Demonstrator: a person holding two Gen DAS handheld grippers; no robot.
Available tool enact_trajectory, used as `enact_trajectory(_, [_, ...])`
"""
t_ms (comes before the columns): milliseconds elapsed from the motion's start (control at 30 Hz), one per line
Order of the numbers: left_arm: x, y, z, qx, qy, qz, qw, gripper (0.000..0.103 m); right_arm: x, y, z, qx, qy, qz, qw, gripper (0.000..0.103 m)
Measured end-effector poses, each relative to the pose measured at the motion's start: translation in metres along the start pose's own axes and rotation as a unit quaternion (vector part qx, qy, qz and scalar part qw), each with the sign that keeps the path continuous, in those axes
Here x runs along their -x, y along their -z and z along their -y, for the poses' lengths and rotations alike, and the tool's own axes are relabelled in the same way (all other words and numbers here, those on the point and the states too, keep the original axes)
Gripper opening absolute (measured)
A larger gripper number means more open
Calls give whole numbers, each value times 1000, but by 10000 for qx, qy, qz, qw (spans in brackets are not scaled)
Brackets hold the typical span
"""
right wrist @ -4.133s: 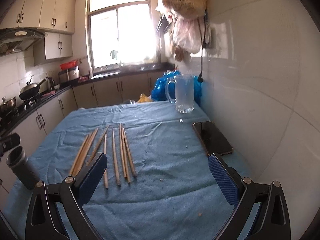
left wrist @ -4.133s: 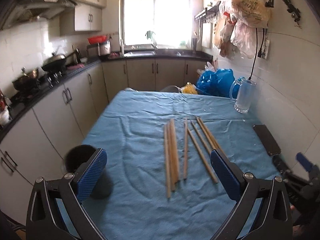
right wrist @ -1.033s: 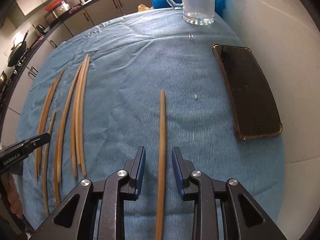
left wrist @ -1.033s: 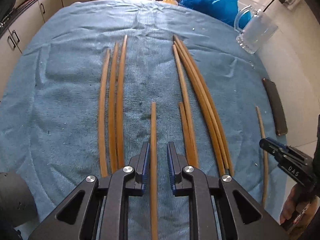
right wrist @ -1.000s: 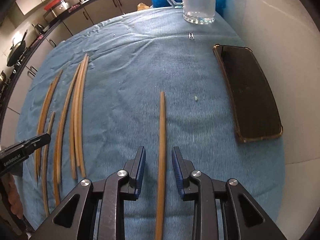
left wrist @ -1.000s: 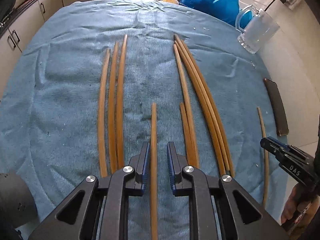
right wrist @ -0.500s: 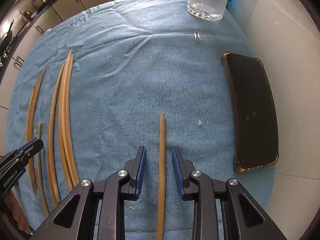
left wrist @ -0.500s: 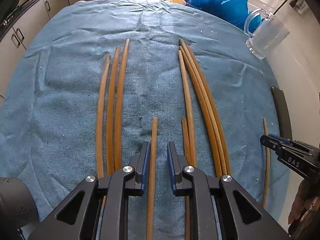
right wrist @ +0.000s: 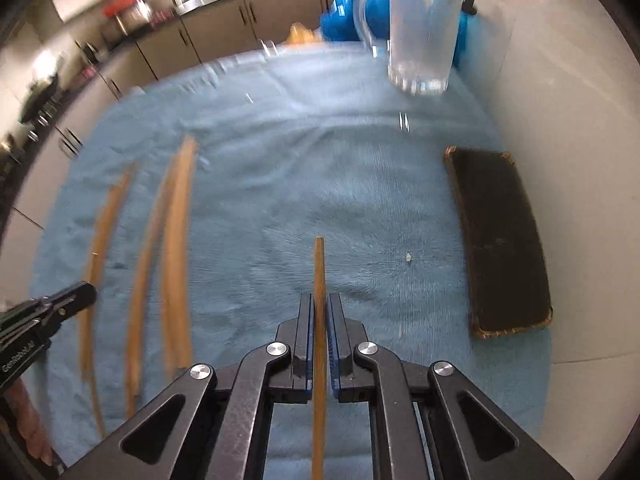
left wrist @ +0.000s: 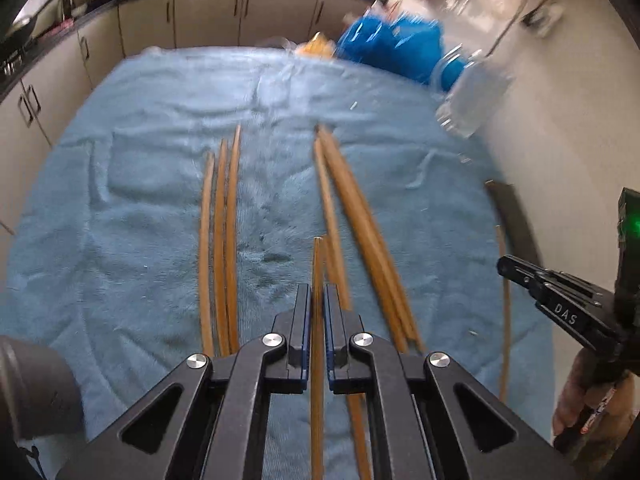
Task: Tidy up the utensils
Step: 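Lift the chopstick in the right gripper toward the black cup while the left carries one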
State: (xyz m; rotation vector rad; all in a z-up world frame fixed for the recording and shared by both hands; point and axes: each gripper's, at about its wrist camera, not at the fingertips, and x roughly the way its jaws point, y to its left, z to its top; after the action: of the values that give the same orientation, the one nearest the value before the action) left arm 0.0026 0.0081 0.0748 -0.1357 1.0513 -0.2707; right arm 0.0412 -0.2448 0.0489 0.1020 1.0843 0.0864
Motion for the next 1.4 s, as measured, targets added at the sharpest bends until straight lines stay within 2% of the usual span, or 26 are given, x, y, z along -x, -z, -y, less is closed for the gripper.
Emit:
enact_trajectory(133, [50, 22, 7, -154, 203, 575, 9980, 5, 50, 27, -5, -24, -327, 756, 9966, 6])
enact_trajectory(200, [77, 35, 11, -248, 223, 985, 9946, 5, 70, 41, -12, -27, -410, 1048, 9936, 6])
enact_trajectory(300, [111, 48, 14, -298, 350, 1392, 9892, 5, 97, 63, -23, -4, -512, 1421, 9885, 6])
enact_trajectory(500, [159, 76, 16, -343, 523, 1944, 9789, 5, 141, 92, -35, 42, -556, 2069, 9768, 6])
enact_trajectory(767, [203, 99, 5, -204, 698, 2412, 9678, 5, 189, 116, -63, 315, -537, 2819, 9574, 6])
enact_trajectory(1000, [230, 98, -5, -216, 703, 2717, 9596, 5, 212, 117, -90, 530, -659, 3127, 9461, 6])
enact_trajectory(1267, [294, 92, -36, -252, 248, 3257, 9448, 5, 232, 93, -135, 734, -1152, 3433, 9292, 6])
enact_trajectory(1400, [325, 82, -62, -130, -66, 3552, 9347, 5, 243, 76, -170, 841, -1509, 3642, 9152, 6])
